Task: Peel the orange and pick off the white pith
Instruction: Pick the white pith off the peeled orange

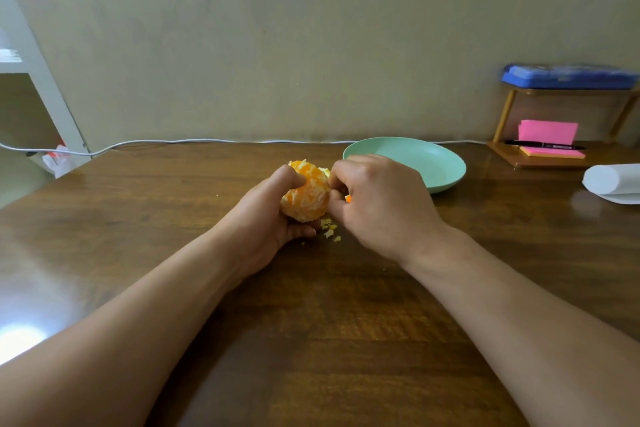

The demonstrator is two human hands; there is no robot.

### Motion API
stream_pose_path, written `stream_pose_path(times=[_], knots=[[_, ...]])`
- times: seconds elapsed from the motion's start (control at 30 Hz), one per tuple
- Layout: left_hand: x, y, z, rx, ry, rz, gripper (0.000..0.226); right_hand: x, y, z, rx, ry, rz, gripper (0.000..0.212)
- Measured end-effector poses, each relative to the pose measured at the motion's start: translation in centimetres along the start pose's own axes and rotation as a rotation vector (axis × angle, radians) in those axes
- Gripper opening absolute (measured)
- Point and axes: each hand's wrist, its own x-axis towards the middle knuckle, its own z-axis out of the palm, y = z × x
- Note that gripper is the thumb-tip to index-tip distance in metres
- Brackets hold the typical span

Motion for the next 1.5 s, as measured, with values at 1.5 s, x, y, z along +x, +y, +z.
stream_pose_path(times=[1.5], knots=[[-1.0,1.0,0.0,-0.234,-0.045,-0.054,0.059,-0.7,0.1,0.2,0.279,-0.026,0.174,0.019]])
